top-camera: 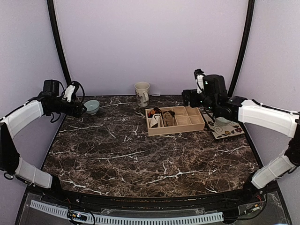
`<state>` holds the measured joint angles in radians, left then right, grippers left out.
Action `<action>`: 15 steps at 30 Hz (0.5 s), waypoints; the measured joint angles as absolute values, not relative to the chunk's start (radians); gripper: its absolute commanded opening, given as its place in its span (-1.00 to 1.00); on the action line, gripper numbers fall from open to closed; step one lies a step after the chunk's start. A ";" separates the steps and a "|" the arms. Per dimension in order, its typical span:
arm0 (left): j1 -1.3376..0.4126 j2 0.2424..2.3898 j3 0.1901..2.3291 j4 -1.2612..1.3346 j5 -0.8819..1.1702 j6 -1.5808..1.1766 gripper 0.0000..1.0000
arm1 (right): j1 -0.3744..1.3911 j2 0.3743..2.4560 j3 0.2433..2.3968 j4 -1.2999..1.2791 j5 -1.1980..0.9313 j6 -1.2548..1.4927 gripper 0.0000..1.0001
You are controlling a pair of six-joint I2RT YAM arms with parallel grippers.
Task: Roll the socks
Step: Reset both arms
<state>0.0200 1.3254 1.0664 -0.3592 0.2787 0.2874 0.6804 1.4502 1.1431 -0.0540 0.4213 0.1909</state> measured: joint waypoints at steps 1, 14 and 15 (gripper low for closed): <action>0.029 1.335 1.026 -0.301 0.271 0.280 0.98 | 0.663 1.401 1.085 -0.036 0.451 0.202 0.99; 0.053 1.560 0.605 0.431 0.228 0.168 0.98 | 0.464 1.047 0.200 0.659 0.898 0.076 0.99; 0.054 1.560 0.565 0.495 0.228 0.159 0.98 | 0.444 1.062 0.193 0.700 0.906 0.071 0.99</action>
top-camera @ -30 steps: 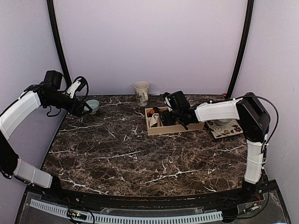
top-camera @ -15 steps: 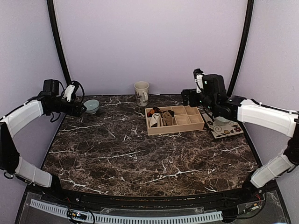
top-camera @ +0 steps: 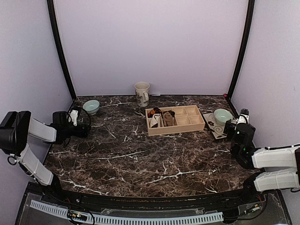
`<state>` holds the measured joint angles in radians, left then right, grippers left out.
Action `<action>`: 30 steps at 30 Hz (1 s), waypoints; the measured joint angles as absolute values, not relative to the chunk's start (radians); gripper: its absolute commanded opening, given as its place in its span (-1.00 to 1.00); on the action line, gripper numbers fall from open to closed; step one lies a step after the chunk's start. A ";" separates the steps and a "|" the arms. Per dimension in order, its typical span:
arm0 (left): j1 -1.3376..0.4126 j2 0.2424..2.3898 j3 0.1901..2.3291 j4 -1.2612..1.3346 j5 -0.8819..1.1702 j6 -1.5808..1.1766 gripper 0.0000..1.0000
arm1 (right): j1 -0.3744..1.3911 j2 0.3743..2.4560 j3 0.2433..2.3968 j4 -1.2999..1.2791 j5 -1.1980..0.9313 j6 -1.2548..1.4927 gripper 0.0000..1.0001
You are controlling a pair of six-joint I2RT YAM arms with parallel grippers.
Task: Roll the socks
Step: Reset both arms
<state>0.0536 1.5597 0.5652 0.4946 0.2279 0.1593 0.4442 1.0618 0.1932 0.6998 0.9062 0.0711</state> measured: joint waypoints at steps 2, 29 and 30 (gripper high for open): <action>0.054 1.559 0.504 0.601 0.228 0.144 0.98 | 0.408 1.106 0.190 0.797 0.911 0.060 0.99; 0.054 1.573 0.231 1.283 0.274 0.112 0.98 | 0.023 1.489 0.284 1.135 0.332 0.065 0.99; 0.054 1.573 0.231 1.285 0.274 0.112 0.98 | 0.023 1.489 0.284 1.133 0.329 0.065 0.99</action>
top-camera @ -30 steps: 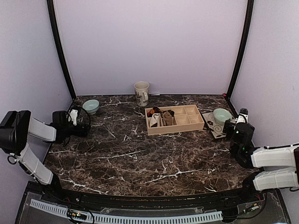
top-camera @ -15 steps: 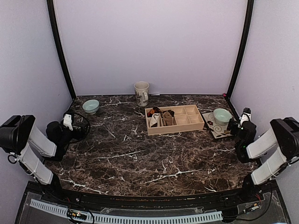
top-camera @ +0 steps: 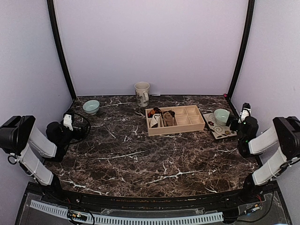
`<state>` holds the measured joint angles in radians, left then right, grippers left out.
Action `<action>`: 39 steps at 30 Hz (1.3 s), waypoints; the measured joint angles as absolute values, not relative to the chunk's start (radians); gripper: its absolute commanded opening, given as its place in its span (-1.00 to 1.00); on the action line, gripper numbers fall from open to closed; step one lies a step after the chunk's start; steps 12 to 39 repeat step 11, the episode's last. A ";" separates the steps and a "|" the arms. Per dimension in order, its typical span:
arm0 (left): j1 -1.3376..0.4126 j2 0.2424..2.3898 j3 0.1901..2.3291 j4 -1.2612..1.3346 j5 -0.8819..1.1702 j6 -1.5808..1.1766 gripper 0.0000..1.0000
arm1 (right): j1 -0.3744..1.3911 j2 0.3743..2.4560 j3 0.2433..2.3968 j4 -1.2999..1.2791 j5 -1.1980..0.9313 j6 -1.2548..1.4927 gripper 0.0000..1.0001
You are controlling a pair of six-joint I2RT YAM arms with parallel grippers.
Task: Roll the socks
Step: Reset both arms
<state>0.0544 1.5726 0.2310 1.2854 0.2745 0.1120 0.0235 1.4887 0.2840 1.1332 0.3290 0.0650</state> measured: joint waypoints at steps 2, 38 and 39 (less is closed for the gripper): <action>0.054 1.573 0.231 1.285 0.275 0.112 0.98 | 0.023 1.489 0.284 1.129 0.323 0.065 0.99; 0.054 1.573 0.231 1.286 0.277 0.112 0.98 | 0.023 1.489 0.284 1.117 0.310 0.065 0.99; 0.054 1.573 0.231 1.286 0.277 0.112 0.98 | 0.023 1.489 0.284 1.117 0.310 0.065 0.99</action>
